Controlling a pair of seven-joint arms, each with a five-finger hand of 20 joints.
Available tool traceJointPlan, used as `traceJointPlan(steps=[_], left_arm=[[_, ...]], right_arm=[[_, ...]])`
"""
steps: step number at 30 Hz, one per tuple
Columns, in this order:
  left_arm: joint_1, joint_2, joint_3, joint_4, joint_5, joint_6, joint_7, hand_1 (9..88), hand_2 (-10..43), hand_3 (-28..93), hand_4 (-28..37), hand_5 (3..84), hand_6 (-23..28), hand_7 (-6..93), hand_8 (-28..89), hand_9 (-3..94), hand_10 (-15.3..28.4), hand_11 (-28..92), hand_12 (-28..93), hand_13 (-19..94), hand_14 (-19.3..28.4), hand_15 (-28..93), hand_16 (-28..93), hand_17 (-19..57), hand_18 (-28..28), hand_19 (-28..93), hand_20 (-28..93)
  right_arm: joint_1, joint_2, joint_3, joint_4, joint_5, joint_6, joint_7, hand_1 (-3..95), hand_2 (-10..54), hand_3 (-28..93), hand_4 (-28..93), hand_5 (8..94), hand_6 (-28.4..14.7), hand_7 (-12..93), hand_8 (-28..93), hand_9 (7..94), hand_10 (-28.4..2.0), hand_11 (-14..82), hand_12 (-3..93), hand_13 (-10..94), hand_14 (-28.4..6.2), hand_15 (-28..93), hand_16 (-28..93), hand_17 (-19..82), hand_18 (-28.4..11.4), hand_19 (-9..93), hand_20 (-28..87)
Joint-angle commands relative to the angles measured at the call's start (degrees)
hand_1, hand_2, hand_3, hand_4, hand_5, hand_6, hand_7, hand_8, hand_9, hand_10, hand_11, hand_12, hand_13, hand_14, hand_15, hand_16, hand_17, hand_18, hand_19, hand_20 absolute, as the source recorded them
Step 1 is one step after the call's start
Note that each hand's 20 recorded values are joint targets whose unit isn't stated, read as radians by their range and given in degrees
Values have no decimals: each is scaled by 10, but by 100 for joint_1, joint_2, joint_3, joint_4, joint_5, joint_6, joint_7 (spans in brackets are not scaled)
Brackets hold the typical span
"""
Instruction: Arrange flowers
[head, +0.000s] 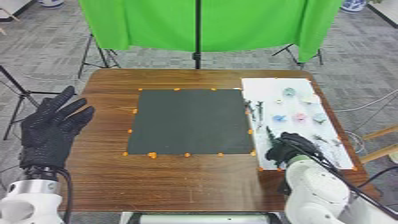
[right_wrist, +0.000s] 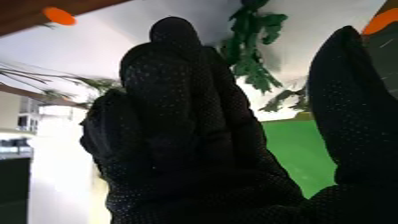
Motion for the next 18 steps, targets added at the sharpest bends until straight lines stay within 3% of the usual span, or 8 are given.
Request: traceJointPlan(steps=[1, 2, 9, 18], left_arm=[[21, 34, 47, 37, -18, -1, -3, 206, 109, 761, -283, 352, 98, 130, -89, 301, 201, 280, 100, 234, 273, 549, -113, -80, 245, 624, 87], [21, 9, 15, 28, 11, -15, -91, 206, 109, 761, -283, 353, 98, 130, -89, 301, 201, 280, 100, 235, 273, 549, -113, -80, 245, 624, 87], [105, 47, 2, 17, -29, 11, 6, 207, 110, 760, -283, 353, 98, 130, -89, 299, 200, 279, 100, 235, 273, 550, -113, -80, 245, 623, 86], [45, 55, 17, 23, -25, 18, -23, 207, 110, 760, -283, 352, 98, 131, -89, 300, 200, 279, 100, 234, 273, 550, -113, -80, 245, 624, 86]], right_arm=[[94, 74, -424, 165, -357, -6, 74, 322, -56, 696, -201, 618, -123, 228, -81, 706, -214, 339, 179, 718, -151, 697, 146, 518, -198, 932, 312], [-2, 50, -372, 154, -328, -41, 78, 322, -56, 697, -201, 619, -122, 232, -82, 706, -214, 341, 180, 718, -150, 697, 147, 517, -197, 932, 312], [-45, 54, -440, 246, -289, -85, 25, 336, -62, 712, -205, 633, -118, 248, -84, 713, -210, 347, 182, 718, -146, 694, 146, 505, -202, 932, 323], [150, 74, -983, 366, -415, -160, -38, 362, -70, 722, -213, 664, -99, 274, -90, 735, -195, 364, 187, 728, -132, 685, 141, 510, -189, 932, 320]])
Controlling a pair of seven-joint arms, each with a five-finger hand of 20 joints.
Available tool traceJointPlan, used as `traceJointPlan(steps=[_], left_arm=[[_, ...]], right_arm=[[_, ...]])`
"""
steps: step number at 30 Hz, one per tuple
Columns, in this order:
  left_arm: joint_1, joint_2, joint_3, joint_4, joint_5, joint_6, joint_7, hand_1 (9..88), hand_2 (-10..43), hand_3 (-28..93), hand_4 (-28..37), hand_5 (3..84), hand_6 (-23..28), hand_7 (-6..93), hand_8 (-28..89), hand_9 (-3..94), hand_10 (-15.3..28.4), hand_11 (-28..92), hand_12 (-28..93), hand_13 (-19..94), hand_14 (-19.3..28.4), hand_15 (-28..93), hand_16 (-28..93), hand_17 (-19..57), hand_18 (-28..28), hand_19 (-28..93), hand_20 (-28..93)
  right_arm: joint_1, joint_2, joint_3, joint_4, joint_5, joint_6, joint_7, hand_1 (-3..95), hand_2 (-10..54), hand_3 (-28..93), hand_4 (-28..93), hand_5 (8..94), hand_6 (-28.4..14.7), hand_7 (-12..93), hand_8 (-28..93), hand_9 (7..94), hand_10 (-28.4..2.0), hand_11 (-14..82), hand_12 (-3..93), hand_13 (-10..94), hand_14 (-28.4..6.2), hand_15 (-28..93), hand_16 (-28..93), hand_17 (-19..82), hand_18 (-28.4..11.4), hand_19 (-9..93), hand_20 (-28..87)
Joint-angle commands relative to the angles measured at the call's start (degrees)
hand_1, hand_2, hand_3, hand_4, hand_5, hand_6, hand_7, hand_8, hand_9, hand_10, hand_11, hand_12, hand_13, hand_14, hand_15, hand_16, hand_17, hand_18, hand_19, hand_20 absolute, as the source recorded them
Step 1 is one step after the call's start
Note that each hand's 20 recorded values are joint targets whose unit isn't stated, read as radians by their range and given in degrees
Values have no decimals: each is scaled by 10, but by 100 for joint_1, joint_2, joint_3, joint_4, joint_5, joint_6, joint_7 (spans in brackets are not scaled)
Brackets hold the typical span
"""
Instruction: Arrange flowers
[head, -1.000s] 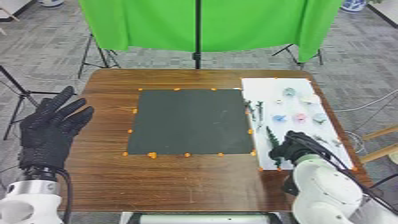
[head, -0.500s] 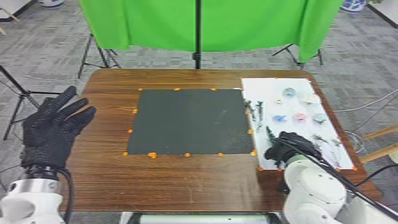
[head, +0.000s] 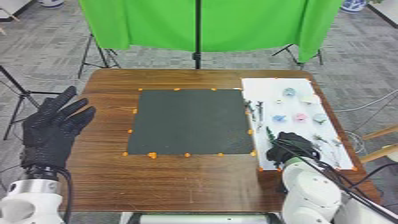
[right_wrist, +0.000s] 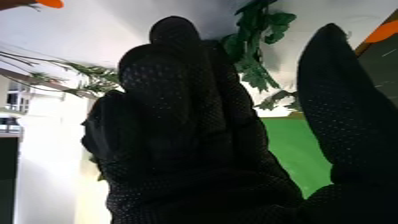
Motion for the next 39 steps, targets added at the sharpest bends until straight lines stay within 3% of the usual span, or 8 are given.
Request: traceJointPlan(steps=[1, 4, 7, 8, 15, 26, 27, 39], left_arm=[[53, 5, -3, 16, -19, 14, -21, 207, 110, 760, -283, 352, 98, 131, -89, 300, 200, 279, 100, 234, 273, 550, -113, -80, 245, 624, 86], [57, 13, -5, 18, -18, 5, -30, 206, 110, 760, -283, 353, 98, 131, -90, 300, 201, 279, 100, 234, 273, 550, -113, -80, 245, 624, 86], [58, 33, 13, 13, -32, 21, 13, 206, 110, 760, -283, 353, 98, 131, -90, 300, 201, 279, 100, 235, 273, 550, -113, -80, 245, 624, 87], [28, 10, 16, 21, -3, -7, -70, 207, 110, 760, -283, 353, 98, 130, -90, 300, 201, 279, 100, 235, 273, 550, -113, -80, 246, 624, 87], [40, 19, 26, 19, -19, 15, -5, 207, 110, 760, -283, 353, 98, 130, -90, 300, 201, 278, 100, 235, 273, 550, -113, -80, 246, 624, 86], [63, 42, -13, -6, -23, 20, 74, 206, 111, 759, -283, 353, 98, 131, -90, 299, 200, 278, 100, 235, 273, 552, -114, -80, 245, 624, 86], [40, 11, -23, -7, 15, 6, -13, 206, 111, 759, -283, 353, 98, 131, -90, 299, 200, 279, 100, 235, 273, 552, -114, -80, 246, 624, 86], [63, 38, -47, -18, -10, 28, 63, 208, 111, 759, -283, 352, 98, 130, -90, 299, 200, 277, 100, 235, 273, 551, -114, -80, 245, 624, 86]], right_arm=[[-76, 20, -563, 251, -24, -139, -48, 367, -72, 722, -213, 670, -92, 283, -89, 740, -191, 365, 188, 732, -127, 683, 140, 510, -189, 932, 320], [-66, 30, -637, 342, -121, -39, -80, 397, -79, 723, -224, 690, -80, 297, -66, 761, -177, 373, 191, 744, -119, 674, 145, 511, -189, 932, 327], [-4, 76, -777, 469, -312, 193, -131, 455, -93, 695, -250, 712, -69, 303, 82, 786, -156, 381, 193, 765, -106, 668, 154, 515, -189, 932, 345], [-78, 75, -735, 466, -338, 203, -113, 474, -94, 684, -252, 724, -64, 305, 95, 798, -150, 379, 192, 772, -101, 666, 155, 522, -185, 932, 352], [-38, 120, -840, 571, -570, 502, -139, 546, -88, 687, -277, 779, -34, 308, 89, 860, -117, 322, 243, 808, -80, 647, 170, 532, -182, 932, 386], [46, 296, -748, 426, -836, 1172, -171, 552, -86, 737, -282, 799, -37, 309, 156, 884, -119, 318, 255, 827, -72, 657, 184, 545, -184, 932, 447], [-29, 298, -665, 376, -857, 1190, -150, 551, -87, 740, -281, 800, -37, 306, 163, 885, -119, 322, 254, 829, -73, 659, 185, 546, -185, 932, 453], [58, 512, -512, 122, -1364, 1872, 39, 537, -93, 763, -239, 825, -45, 293, 211, 897, -124, 359, 244, 844, -73, 682, 193, 567, -188, 932, 501]])
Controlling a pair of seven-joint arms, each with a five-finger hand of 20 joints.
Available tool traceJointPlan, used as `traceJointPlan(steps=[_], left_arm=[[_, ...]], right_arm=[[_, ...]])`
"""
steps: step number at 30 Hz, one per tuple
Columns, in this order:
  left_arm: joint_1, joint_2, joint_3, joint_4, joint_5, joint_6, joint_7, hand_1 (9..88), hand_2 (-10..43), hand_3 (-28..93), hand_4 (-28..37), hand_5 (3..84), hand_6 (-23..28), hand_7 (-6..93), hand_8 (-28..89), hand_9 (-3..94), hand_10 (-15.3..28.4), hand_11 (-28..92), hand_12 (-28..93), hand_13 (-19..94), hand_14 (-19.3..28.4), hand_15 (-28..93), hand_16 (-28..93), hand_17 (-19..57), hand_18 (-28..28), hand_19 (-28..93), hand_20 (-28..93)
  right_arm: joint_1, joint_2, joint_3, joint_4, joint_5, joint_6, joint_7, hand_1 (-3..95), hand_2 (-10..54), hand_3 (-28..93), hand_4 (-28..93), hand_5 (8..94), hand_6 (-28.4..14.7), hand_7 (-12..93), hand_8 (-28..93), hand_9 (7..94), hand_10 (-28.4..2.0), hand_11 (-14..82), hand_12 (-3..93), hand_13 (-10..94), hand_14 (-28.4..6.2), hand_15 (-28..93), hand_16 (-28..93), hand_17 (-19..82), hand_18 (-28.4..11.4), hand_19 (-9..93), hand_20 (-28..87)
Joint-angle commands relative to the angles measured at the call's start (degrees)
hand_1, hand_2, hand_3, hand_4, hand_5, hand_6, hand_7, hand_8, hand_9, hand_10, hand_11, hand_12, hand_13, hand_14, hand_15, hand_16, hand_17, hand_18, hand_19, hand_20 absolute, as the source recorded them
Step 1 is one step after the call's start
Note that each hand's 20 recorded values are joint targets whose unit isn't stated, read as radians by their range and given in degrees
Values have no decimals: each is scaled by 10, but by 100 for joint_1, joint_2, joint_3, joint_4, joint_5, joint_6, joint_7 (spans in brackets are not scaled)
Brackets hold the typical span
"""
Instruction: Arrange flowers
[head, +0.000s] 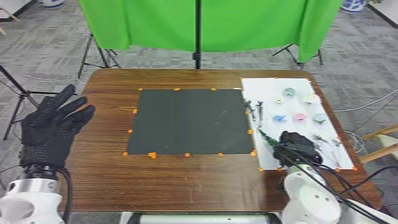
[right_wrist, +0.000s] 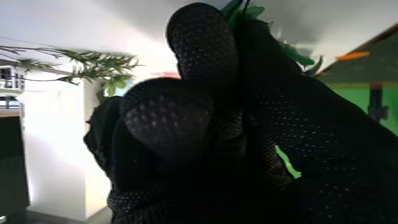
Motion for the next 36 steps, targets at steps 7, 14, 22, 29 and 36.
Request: traceJointPlan(steps=[7, 14, 22, 29, 36], left_arm=[[95, 25, -62, -45, -5, 37, 61, 208, 111, 759, -283, 352, 98, 130, -90, 300, 201, 277, 101, 235, 273, 551, -114, -80, 246, 624, 86], [151, 23, -129, -96, -1, 70, 76, 208, 110, 759, -283, 352, 98, 131, -90, 300, 201, 277, 101, 235, 274, 552, -114, -80, 246, 625, 86], [102, 37, -233, -168, 98, 72, -106, 207, 111, 759, -283, 353, 98, 130, -89, 300, 201, 277, 101, 236, 274, 551, -114, -80, 246, 626, 86], [-37, 142, -191, -187, 129, 142, -141, 207, 110, 760, -283, 353, 98, 130, -90, 300, 201, 279, 100, 236, 274, 551, -114, -79, 247, 628, 88], [-193, 304, -193, -230, 183, 106, -169, 207, 110, 760, -283, 353, 98, 131, -90, 300, 201, 278, 100, 235, 274, 551, -114, -78, 247, 631, 90]], right_arm=[[107, 280, 202, -342, -755, 538, 368, 532, -95, 766, -226, 833, -46, 287, 218, 904, -126, 372, 233, 851, -70, 692, 194, 577, -190, 932, 513], [464, 137, 243, -515, -721, 457, 111, 532, -95, 767, -221, 842, -51, 276, 226, 910, -128, 375, 227, 858, -71, 693, 194, 584, -192, 932, 522], [1724, -510, -505, -354, 47, 225, -519, 531, -95, 766, -217, 847, -53, 265, 235, 911, -126, 377, 226, 860, -71, 692, 196, 587, -192, 932, 526], [2978, -1633, -1359, 356, 809, -73, -1186, 530, -95, 765, -215, 848, -52, 261, 237, 912, -126, 376, 225, 862, -71, 692, 197, 587, -192, 932, 527], [3615, -2732, -1995, 1118, 1230, -551, -1610, 528, -95, 766, -214, 851, -53, 260, 236, 913, -125, 379, 223, 862, -71, 693, 199, 588, -192, 932, 527]])
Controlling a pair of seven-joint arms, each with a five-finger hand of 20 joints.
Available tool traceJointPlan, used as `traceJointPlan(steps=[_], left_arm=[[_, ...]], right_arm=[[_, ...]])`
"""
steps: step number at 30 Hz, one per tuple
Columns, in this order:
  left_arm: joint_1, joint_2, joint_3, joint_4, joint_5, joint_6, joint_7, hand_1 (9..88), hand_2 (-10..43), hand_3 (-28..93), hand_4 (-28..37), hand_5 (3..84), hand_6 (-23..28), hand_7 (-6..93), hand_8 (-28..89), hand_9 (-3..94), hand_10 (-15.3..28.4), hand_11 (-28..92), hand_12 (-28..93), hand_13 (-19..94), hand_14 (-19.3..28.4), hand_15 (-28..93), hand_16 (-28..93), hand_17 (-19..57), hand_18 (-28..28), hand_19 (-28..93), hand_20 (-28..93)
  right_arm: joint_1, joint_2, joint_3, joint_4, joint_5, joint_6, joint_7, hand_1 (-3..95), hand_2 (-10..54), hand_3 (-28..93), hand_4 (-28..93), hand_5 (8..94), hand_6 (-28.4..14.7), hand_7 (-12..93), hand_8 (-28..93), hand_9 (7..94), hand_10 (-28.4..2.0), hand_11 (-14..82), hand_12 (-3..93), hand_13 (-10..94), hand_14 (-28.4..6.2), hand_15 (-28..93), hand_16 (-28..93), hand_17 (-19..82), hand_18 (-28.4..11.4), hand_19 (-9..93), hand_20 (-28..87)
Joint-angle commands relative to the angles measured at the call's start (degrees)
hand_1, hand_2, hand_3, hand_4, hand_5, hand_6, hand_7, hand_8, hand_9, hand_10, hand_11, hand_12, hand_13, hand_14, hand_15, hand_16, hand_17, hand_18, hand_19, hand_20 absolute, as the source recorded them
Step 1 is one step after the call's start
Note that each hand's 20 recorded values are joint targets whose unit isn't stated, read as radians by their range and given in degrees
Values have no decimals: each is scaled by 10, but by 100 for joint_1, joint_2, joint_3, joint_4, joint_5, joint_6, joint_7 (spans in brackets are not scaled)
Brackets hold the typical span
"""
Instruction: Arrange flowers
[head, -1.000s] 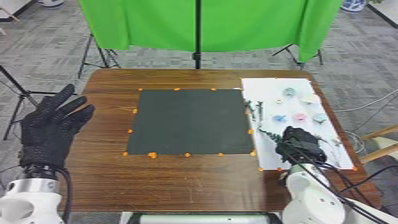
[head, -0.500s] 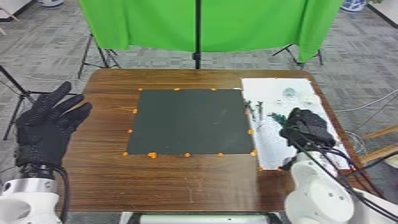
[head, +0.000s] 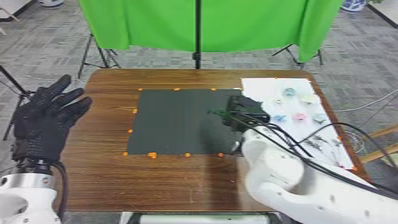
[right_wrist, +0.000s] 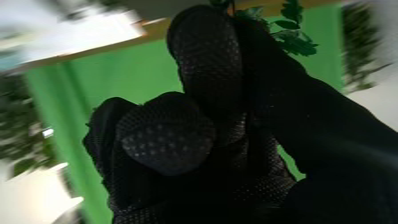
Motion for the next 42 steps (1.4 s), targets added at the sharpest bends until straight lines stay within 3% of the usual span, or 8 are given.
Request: traceJointPlan(steps=[1, 14, 15, 16, 20, 30, 38, 42], left_arm=[[-141, 212, 1, -58, 71, 74, -35, 207, 110, 761, -283, 353, 98, 130, -90, 301, 201, 278, 100, 235, 274, 551, -114, -78, 247, 631, 91], [-898, 700, 366, 23, 112, 89, -134, 208, 109, 760, -283, 354, 98, 130, -90, 301, 201, 279, 100, 237, 275, 552, -114, -75, 247, 637, 93], [-1021, 704, 404, 60, 128, 27, -191, 208, 109, 761, -283, 353, 98, 130, -90, 301, 200, 280, 100, 237, 275, 553, -114, -75, 248, 637, 93], [-1753, 692, 779, 360, 223, -293, -605, 207, 109, 761, -283, 353, 98, 130, -90, 301, 200, 280, 100, 237, 275, 553, -114, -75, 248, 637, 93], [-2405, 643, 1173, 603, 265, -547, -1000, 208, 111, 759, -283, 354, 99, 131, -90, 301, 201, 280, 100, 237, 275, 552, -114, -75, 248, 638, 93], [-2912, 596, 1549, 798, 244, -789, -884, 208, 111, 758, -283, 354, 98, 131, -90, 301, 201, 280, 100, 237, 275, 553, -114, -75, 248, 639, 94], [-3070, 514, 1662, 828, 276, -853, -1036, 208, 110, 759, -283, 353, 98, 132, -90, 300, 202, 280, 100, 236, 275, 553, -115, -75, 248, 639, 93], [-3078, 554, 1682, 830, 237, -816, -947, 207, 110, 760, -283, 353, 98, 131, -91, 301, 202, 279, 100, 236, 275, 553, -114, -75, 248, 639, 93]], right_arm=[[803, -1500, -384, 625, 392, -500, -465, 528, -95, 767, -214, 850, -53, 260, 237, 913, -125, 379, 223, 862, -70, 693, 199, 588, -192, 932, 528], [1876, -2653, -1492, 1765, 1260, -472, -171, 525, -95, 768, -216, 847, -49, 265, 232, 913, -124, 386, 218, 862, -68, 695, 200, 586, -190, 932, 529], [2070, -2708, -1681, 1871, 1350, -381, -44, 525, -95, 768, -216, 847, -49, 266, 230, 913, -124, 387, 217, 862, -68, 695, 200, 586, -191, 932, 529], [2136, -2640, -1740, 1904, 1407, -189, 284, 522, -95, 769, -215, 846, -48, 267, 230, 913, -124, 387, 216, 862, -68, 694, 200, 585, -191, 932, 529], [2052, -2605, -1634, 1945, 1634, -313, 563, 518, -95, 769, -212, 844, -47, 271, 229, 912, -125, 389, 214, 861, -66, 694, 200, 584, -192, 932, 528], [2122, -2577, -1748, 2107, 2093, -251, 754, 521, -95, 755, -218, 837, -45, 273, 210, 904, -124, 392, 214, 857, -68, 694, 200, 575, -194, 932, 522], [1739, -2643, -1441, 2129, 2255, -313, 606, 529, -91, 728, -262, 838, -41, 263, 149, 903, -118, 396, 213, 855, -68, 694, 197, 569, -193, 932, 515], [1773, -2640, -1472, 2111, 2406, -306, 508, 514, -88, 709, -278, 832, -37, 257, 119, 899, -119, 391, 213, 850, -68, 691, 197, 561, -192, 932, 512]])
